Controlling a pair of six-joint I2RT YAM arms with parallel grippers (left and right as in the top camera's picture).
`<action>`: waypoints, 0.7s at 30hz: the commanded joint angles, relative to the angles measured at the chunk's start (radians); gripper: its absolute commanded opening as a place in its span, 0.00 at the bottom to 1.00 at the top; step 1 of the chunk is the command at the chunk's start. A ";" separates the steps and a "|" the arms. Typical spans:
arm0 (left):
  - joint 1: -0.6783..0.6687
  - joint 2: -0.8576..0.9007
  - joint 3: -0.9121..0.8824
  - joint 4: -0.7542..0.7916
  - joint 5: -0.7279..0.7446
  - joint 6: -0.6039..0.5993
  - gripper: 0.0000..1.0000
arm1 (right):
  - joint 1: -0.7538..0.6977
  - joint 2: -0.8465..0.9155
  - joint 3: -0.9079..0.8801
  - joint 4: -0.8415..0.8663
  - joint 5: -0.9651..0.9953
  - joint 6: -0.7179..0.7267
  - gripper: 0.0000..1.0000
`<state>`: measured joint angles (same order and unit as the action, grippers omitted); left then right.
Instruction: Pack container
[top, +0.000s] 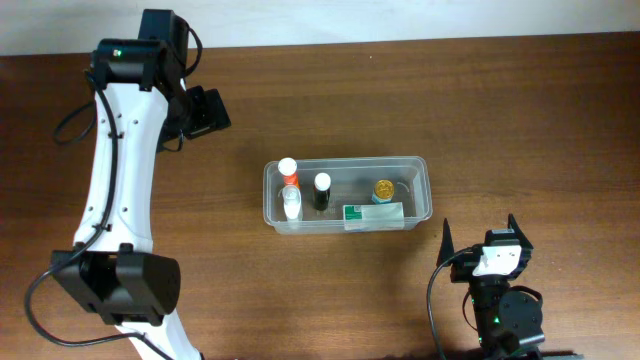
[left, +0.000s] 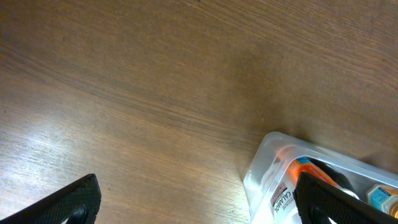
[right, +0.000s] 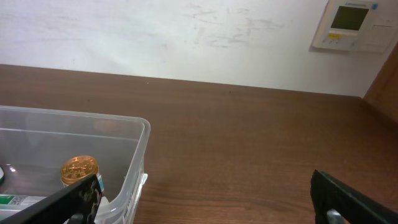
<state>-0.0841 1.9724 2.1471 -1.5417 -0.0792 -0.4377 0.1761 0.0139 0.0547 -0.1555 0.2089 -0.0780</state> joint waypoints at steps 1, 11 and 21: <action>0.002 -0.011 0.020 -0.004 -0.008 0.006 1.00 | -0.006 -0.010 -0.008 0.000 0.009 0.004 0.98; -0.001 -0.107 0.018 -0.004 -0.008 0.005 1.00 | -0.006 -0.010 -0.008 0.000 0.009 0.004 0.98; -0.001 -0.430 0.018 -0.003 -0.039 0.005 1.00 | -0.006 -0.010 -0.008 0.000 0.009 0.004 0.98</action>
<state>-0.0845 1.6512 2.1471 -1.5414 -0.0807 -0.4381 0.1761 0.0139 0.0547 -0.1555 0.2089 -0.0776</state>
